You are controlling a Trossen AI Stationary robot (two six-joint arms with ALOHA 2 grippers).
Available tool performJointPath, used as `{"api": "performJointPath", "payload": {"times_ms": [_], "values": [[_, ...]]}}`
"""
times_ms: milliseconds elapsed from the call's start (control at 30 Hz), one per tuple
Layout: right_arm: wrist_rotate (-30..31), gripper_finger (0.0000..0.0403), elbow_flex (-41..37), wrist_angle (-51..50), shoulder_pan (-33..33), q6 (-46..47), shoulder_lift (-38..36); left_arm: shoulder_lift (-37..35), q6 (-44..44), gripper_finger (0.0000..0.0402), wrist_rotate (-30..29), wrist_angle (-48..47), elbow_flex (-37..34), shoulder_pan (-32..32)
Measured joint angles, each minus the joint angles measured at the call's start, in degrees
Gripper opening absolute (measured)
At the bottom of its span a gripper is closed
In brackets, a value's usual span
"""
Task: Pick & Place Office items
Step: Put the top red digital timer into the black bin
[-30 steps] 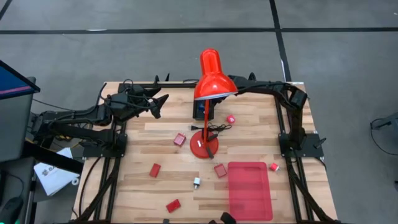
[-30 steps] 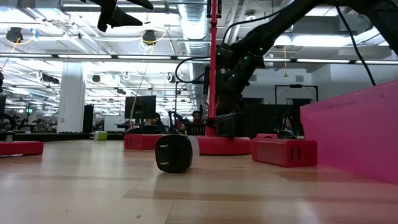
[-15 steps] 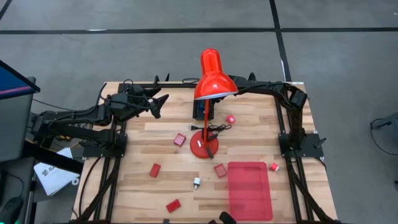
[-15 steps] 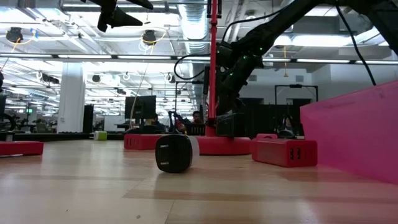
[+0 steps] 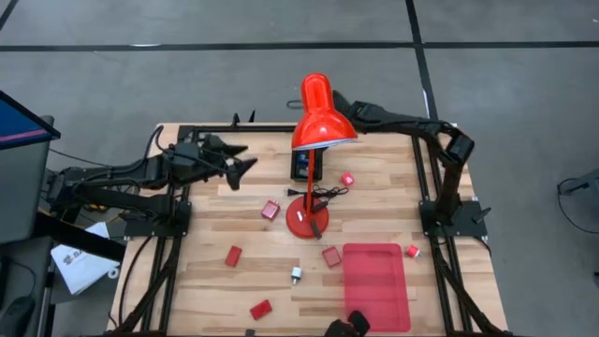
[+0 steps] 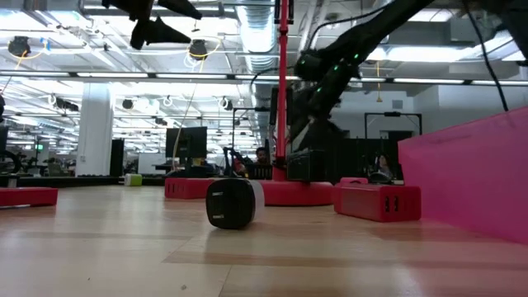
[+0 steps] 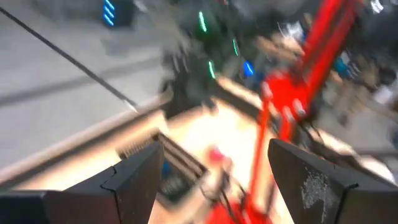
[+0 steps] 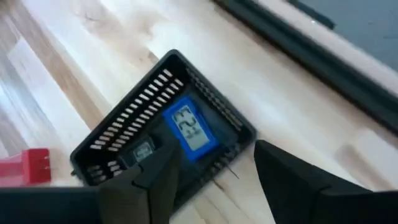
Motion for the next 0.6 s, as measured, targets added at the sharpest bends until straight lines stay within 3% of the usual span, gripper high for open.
{"api": "performJointPath", "payload": {"times_ms": [300,600], "values": [[1.14,0.0207,0.00,-6.52,-1.69,-2.09,-11.65,0.00,-5.66,0.0285,8.83,-14.23,0.00,-5.89],[3.90,0.0207,-0.02,-12.59,-0.17,-1.91,-20.93,2.44,-19.94,0.0285,10.48,-28.78,0.02,-21.69]]}}
